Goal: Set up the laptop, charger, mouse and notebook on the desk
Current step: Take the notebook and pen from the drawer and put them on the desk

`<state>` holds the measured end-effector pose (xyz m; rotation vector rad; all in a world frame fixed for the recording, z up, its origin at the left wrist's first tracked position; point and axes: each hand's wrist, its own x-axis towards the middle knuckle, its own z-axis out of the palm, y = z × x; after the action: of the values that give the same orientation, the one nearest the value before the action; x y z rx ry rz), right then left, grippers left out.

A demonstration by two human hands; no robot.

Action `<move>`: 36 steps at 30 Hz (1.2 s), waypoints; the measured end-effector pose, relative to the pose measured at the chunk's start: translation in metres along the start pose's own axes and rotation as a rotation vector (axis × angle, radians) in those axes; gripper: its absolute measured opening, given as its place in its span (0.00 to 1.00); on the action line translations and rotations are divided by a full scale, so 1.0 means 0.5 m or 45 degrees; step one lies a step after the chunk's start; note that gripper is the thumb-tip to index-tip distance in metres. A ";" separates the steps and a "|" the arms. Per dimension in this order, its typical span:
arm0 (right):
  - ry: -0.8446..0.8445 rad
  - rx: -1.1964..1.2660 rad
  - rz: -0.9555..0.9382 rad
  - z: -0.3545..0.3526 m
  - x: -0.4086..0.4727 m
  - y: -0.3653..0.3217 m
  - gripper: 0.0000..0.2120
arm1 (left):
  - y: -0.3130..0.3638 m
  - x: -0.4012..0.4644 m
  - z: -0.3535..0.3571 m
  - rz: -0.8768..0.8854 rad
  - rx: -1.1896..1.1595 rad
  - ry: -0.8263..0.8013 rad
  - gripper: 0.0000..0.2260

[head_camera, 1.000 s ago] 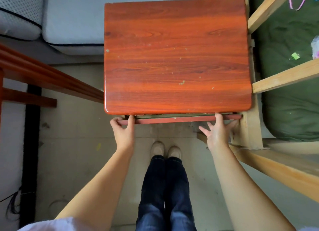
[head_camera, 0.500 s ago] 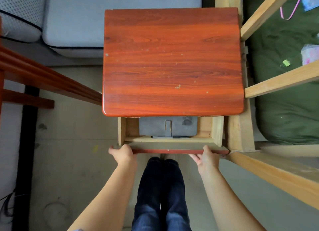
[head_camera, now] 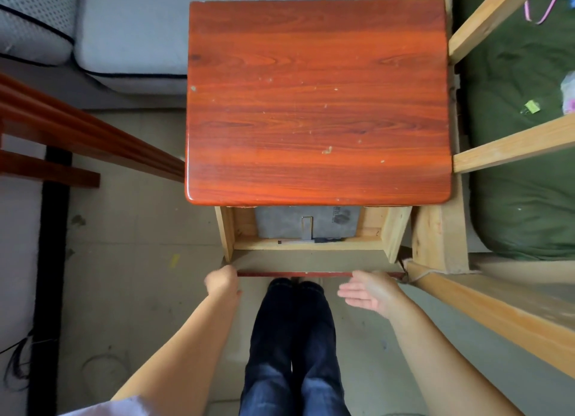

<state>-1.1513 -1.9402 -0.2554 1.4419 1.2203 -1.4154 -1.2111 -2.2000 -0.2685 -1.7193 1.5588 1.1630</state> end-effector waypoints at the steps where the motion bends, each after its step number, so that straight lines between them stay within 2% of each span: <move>1: 0.034 -0.342 -0.098 0.010 -0.007 -0.014 0.15 | -0.001 -0.012 0.002 0.161 0.143 0.162 0.15; 2: 0.105 -0.628 -0.261 0.024 -0.012 -0.030 0.13 | -0.001 -0.029 0.006 0.363 0.232 0.236 0.12; 3: 0.187 -0.858 -0.471 0.041 -0.012 -0.046 0.11 | 0.000 -0.046 0.015 0.549 0.294 0.217 0.08; 4: 0.236 -1.022 -0.675 0.060 -0.008 -0.061 0.11 | 0.003 -0.057 0.028 0.685 0.359 0.152 0.06; 6: 0.197 -1.246 -0.959 0.100 0.012 -0.083 0.14 | 0.022 -0.058 0.066 0.830 0.476 -0.002 0.09; 8: 0.134 -1.540 -1.039 0.133 0.052 -0.091 0.17 | 0.053 -0.045 0.105 0.840 0.514 -0.131 0.18; 10: 0.200 -1.856 -1.047 0.153 0.089 -0.090 0.18 | 0.078 -0.025 0.136 0.856 0.512 -0.166 0.22; 14: 0.346 -2.081 -1.094 0.161 0.125 -0.076 0.19 | 0.098 0.003 0.158 0.911 0.454 -0.143 0.17; 17: 0.339 -2.035 -1.144 0.146 0.126 -0.074 0.10 | 0.107 0.010 0.155 0.959 0.340 -0.293 0.17; 21: 0.125 -1.685 -1.298 0.091 0.098 -0.061 0.10 | 0.121 0.005 0.153 0.868 0.262 -0.469 0.09; 23: 0.195 -1.456 -1.332 0.060 0.073 -0.051 0.10 | 0.121 -0.002 0.150 0.841 0.315 -0.541 0.10; 25: 0.365 -1.280 -1.372 0.030 0.047 -0.035 0.10 | 0.121 -0.015 0.142 0.831 0.361 -0.645 0.20; 27: 0.508 -1.167 -1.361 0.010 0.015 -0.023 0.06 | 0.121 -0.034 0.126 0.808 0.455 -0.805 0.18; 29: 0.550 -1.125 -1.316 -0.001 -0.012 -0.019 0.11 | 0.117 -0.056 0.108 0.816 0.595 -0.974 0.12; 32: 0.606 -0.972 -1.232 -0.008 -0.043 -0.038 0.18 | 0.103 -0.083 0.080 0.732 0.653 -1.088 0.07; 34: 0.631 -0.766 -1.195 -0.010 -0.061 -0.057 0.19 | 0.099 -0.094 0.054 0.636 0.707 -1.162 0.07; 36: 0.660 -0.617 -1.201 -0.010 -0.078 -0.068 0.23 | 0.097 -0.101 0.020 0.577 0.923 -1.225 0.11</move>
<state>-1.1797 -1.9314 -0.2129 0.9118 2.5933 -1.1435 -1.2583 -2.1749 -0.2222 -0.2403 1.4432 1.1425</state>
